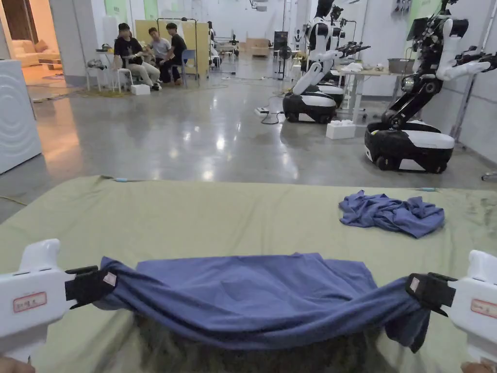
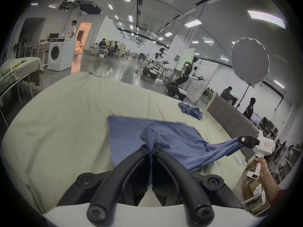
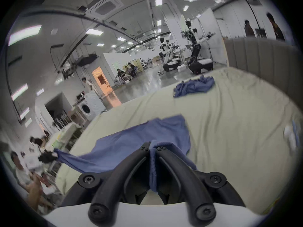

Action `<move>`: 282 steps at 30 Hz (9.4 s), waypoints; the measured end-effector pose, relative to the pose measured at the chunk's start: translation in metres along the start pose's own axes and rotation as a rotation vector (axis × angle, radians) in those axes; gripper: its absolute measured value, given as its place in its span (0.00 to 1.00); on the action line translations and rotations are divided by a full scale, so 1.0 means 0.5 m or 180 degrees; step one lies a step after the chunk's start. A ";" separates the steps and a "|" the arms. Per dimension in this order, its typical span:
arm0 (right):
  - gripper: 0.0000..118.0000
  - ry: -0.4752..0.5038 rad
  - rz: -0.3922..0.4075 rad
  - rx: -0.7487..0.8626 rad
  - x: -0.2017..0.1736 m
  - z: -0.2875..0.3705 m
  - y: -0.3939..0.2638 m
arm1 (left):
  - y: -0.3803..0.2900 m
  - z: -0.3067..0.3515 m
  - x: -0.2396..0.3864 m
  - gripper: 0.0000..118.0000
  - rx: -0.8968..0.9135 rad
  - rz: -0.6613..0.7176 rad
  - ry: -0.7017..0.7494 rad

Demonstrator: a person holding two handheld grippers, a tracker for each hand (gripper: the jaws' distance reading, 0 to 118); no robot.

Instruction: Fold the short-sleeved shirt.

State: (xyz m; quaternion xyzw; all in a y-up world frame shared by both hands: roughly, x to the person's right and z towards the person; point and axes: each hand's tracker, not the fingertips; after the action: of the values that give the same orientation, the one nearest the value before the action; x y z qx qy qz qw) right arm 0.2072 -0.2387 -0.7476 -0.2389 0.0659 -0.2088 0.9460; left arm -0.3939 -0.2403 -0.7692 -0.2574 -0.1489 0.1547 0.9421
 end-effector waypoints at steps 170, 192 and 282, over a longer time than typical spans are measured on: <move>0.81 -0.0725 0.0354 -0.1334 0.144 -0.060 -0.223 | -0.319 0.311 0.166 0.00 0.0404 -0.0313 0.0518; 0.13 -0.0516 0.0291 -0.1257 0.099 -0.021 -0.256 | -0.228 -0.011 -0.109 0.90 -0.1363 -0.0100 0.1167; 0.03 -0.0865 0.0638 -0.1532 0.121 -0.324 -0.057 | -0.009 -0.236 -0.115 0.91 -0.0983 0.0320 0.0965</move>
State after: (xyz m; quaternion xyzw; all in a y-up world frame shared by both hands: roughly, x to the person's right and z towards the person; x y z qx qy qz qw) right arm 0.2150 -0.3560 -0.8776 -0.4745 0.0096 -0.0588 0.8782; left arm -0.4025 -0.3171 -0.8756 -0.4261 -0.0145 0.1365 0.8942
